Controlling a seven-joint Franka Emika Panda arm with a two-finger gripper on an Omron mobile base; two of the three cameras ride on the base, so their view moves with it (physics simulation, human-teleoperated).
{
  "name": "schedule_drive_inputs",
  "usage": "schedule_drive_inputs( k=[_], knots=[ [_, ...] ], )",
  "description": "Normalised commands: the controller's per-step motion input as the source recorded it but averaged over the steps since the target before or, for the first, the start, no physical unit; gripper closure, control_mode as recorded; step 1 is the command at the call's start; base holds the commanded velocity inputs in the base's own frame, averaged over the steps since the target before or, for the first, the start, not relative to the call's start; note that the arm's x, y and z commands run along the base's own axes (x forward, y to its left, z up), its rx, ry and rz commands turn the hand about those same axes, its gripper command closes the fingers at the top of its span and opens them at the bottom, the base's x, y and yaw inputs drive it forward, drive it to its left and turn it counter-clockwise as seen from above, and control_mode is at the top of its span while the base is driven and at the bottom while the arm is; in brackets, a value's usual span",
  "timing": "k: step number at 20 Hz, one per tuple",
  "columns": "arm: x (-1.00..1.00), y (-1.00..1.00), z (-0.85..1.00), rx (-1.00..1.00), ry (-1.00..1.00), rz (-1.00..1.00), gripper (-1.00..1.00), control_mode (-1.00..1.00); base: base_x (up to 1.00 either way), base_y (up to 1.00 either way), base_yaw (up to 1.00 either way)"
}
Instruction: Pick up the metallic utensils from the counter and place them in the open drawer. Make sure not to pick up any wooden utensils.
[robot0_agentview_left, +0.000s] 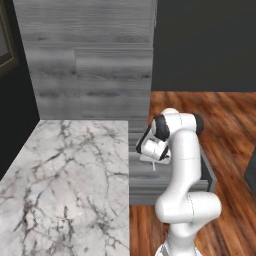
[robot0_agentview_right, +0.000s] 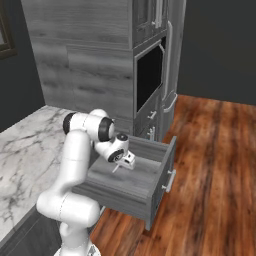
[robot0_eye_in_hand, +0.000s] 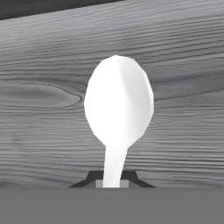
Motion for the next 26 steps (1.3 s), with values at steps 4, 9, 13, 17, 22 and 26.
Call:
schedule_drive_inputs(
  k=[4,9,13,17,22,26],
  knots=[
    [0.34,0.01,-0.48,0.0,0.0,0.03,-1.0,-1.0,0.0,0.0,0.0],
    [0.09,0.01,-0.03,0.0,0.0,0.0,-1.0,-1.0,0.0,0.0,0.0],
    [-0.03,0.01,0.34,0.0,0.0,0.0,-1.0,-1.0,0.0,0.0,0.0],
    [-0.18,0.06,0.69,0.0,0.0,0.0,-1.0,-1.0,0.0,0.0,0.0],
    [-0.39,0.0,0.92,0.0,0.03,0.0,-1.0,-1.0,0.0,0.0,0.0],
    [-0.48,-0.03,0.89,0.0,0.08,0.0,-1.0,-1.0,0.0,0.0,0.0]
  ],
)
